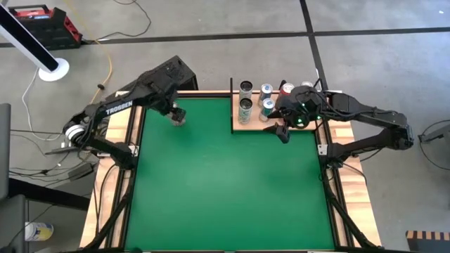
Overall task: Place canned beverage on shelf
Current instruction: Put the red soda can on the shelf aligned with the other soda can
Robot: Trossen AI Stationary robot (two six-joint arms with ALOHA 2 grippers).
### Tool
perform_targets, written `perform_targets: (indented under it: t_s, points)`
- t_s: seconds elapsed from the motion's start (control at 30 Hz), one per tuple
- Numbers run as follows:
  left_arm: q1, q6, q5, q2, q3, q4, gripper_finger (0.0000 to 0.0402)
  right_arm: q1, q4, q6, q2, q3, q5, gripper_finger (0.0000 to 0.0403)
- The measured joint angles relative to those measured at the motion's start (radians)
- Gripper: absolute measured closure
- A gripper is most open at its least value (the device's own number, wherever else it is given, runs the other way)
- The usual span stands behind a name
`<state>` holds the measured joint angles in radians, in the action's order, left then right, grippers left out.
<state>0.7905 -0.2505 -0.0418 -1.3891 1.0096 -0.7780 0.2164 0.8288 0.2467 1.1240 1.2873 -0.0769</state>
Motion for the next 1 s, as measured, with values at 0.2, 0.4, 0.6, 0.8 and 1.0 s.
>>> perform_targets:
  t_s: [0.2,0.4,0.6,0.8,1.0]
  points:
    - [-0.24,-0.08,0.021,0.083,0.0,0.038,0.0123,0.016,-0.011,0.018,0.0,0.0,0.008,0.0071]
    - [-0.473,-0.193,0.039,0.095,0.01,0.127,0.0123,0.007,-0.081,0.03,0.0,0.0,0.03,0.0071]
    - [-0.632,-0.21,-0.007,0.019,0.109,0.185,0.0123,-0.036,-0.073,0.034,0.0,0.0,0.029,0.0071]
    - [-0.695,-0.151,0.005,-0.154,0.304,0.173,0.0123,-0.089,0.0,0.036,0.0,0.0,0.028,0.0071]
    - [-0.754,-0.01,0.01,-0.374,0.563,0.087,0.0123,-0.161,0.179,0.069,0.0,0.0,0.111,0.0071]
